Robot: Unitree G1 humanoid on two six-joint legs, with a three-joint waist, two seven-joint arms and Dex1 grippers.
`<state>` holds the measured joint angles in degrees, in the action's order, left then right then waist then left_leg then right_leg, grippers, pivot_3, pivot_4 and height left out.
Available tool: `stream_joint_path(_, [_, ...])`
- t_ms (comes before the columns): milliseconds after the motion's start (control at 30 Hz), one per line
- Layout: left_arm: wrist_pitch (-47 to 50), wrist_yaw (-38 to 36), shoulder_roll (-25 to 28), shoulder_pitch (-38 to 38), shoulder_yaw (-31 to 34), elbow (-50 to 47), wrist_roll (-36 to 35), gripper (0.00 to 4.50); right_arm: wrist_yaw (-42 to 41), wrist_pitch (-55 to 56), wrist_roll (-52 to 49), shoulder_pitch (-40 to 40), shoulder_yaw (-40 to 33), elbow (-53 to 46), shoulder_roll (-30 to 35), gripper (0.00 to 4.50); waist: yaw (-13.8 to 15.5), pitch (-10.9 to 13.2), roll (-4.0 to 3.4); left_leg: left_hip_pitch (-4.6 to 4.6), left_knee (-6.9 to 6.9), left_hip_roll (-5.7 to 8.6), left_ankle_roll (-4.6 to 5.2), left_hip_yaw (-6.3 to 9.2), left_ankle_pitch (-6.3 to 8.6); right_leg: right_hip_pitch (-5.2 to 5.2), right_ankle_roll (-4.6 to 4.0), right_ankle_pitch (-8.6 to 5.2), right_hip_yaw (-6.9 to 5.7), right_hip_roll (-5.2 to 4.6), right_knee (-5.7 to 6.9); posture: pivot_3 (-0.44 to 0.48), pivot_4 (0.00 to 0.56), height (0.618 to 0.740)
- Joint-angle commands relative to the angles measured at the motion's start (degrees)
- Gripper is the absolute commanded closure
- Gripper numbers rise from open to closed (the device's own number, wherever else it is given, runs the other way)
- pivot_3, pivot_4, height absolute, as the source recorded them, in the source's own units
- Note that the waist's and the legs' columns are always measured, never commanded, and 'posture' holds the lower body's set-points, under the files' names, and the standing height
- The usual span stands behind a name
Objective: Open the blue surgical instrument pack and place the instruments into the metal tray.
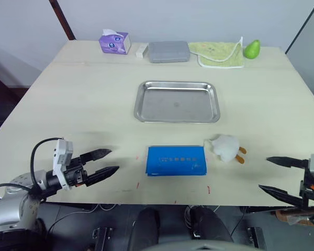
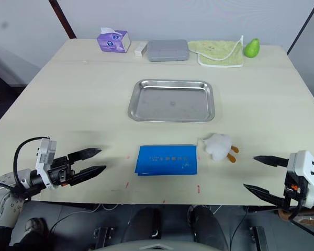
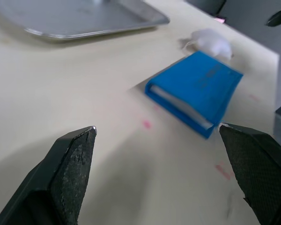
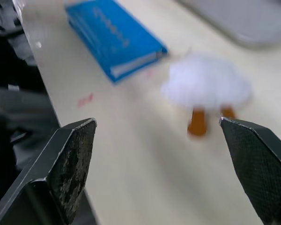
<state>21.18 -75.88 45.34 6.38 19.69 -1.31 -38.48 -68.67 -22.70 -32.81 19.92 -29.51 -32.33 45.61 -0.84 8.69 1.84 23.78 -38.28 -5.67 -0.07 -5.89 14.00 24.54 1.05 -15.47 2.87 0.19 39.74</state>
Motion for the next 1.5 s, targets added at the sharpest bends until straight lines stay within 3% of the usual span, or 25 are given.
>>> stream_joint_path(33, [1.3,-1.7,1.1,-1.0,-0.6,-3.5,-1.7,0.05,2.3,0.5,1.2,-2.3,5.7,-4.1,1.0,0.09,0.0,0.0,0.0,0.01,0.0,0.0,0.0,0.0,0.0,0.0,0.0,0.0,0.0,0.0,0.0,0.0,0.15,0.74])
stream_joint_path(200, [0.2,-3.6,1.6,-4.2,-4.5,-6.6,-0.1,0.05,9.4,8.4,17.3,-13.0,27.1,-2.9,-2.3,0.09,0.1,0.0,0.03,0.02,-0.02,0.01,0.0,0.01,0.0,0.02,0.0,0.0,-0.02,0.0,0.0,0.0,0.15,0.74])
stream_joint_path(400, [-1.6,-4.2,1.7,-6.2,-6.9,-8.5,1.0,0.05,12.3,11.1,22.7,-19.4,37.0,2.2,-6.0,0.09,0.2,0.0,0.04,0.07,-0.04,0.02,0.0,-0.03,0.0,0.04,-0.02,-0.01,0.01,0.0,0.01,0.0,0.15,0.74])
stream_joint_path(500, [-2.0,-4.8,1.9,-6.3,-7.9,-9.2,1.5,0.0,12.1,12.2,24.6,-20.9,40.0,4.5,-6.2,0.95,0.2,0.0,0.03,0.04,-0.04,0.01,0.0,-0.04,0.0,0.04,-0.03,-0.02,0.01,0.0,0.04,0.0,0.15,0.74])
stream_joint_path(600, [-2.4,-4.6,1.9,-6.4,-8.2,-9.2,1.9,0.0,13.5,13.9,27.3,-21.9,42.2,5.9,-6.8,2.39,0.2,0.0,0.03,0.05,-0.03,0.01,0.0,-0.04,0.0,0.04,-0.03,-0.02,0.01,0.0,0.04,0.0,0.15,0.74])
stream_joint_path(867, [-3.1,-4.2,2.0,-6.1,-8.2,-9.1,2.4,0.0,14.5,14.4,28.8,-24.1,43.9,6.7,-7.5,2.39,0.2,0.0,0.03,0.04,-0.04,0.01,0.0,-0.05,0.0,0.05,-0.03,-0.02,0.01,0.0,0.05,0.0,0.15,0.74])
stream_joint_path(1500, [-4.9,-4.2,1.2,-6.2,-8.9,-7.9,3.5,0.0,17.5,27.3,36.0,-24.1,46.3,15.7,-8.4,2.39,0.2,0.0,0.03,0.04,-0.04,0.01,0.0,-0.04,-0.01,0.04,-0.03,-0.02,0.01,0.01,0.06,0.0,0.15,0.74])
